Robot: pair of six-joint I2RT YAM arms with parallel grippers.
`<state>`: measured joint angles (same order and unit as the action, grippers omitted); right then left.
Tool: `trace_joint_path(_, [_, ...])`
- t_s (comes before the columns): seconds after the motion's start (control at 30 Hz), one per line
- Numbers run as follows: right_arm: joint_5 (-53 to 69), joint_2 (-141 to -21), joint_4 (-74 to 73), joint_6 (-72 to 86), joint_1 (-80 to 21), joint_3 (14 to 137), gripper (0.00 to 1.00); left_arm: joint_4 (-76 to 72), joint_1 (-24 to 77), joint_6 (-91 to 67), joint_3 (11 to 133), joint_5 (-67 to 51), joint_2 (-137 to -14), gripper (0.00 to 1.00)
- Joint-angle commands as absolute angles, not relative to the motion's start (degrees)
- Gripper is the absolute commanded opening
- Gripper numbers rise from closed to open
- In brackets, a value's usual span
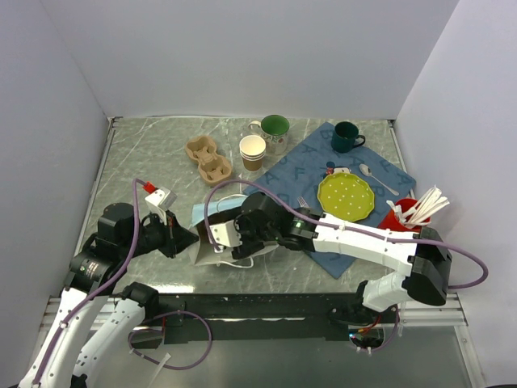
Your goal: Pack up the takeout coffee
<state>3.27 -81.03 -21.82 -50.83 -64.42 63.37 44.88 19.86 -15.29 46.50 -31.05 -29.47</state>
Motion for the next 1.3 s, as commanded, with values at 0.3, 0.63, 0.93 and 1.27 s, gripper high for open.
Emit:
trace_joint_path(0.3, [5.74,-81.74,-24.36,-53.08,-63.81,65.93,0.5,43.95,19.95,-14.85,46.85,-33.13,-30.41,0.01])
trace_joint_path(0.63, [-0.88,-83.14,-10.37,-58.27,-64.34,59.33,0.5,44.03,19.95,-14.85,46.76,-34.19,-31.11,0.01])
trace_joint_path(0.93, [-12.47,-85.08,-4.49,-61.52,-64.95,57.75,0.5,44.03,19.95,-14.77,46.67,-34.89,-31.03,0.01])
trace_joint_path(1.27, [-14.68,-83.85,-8.08,-57.4,-65.04,58.27,0.5,44.12,19.95,-14.77,46.85,-34.63,-30.76,0.01])
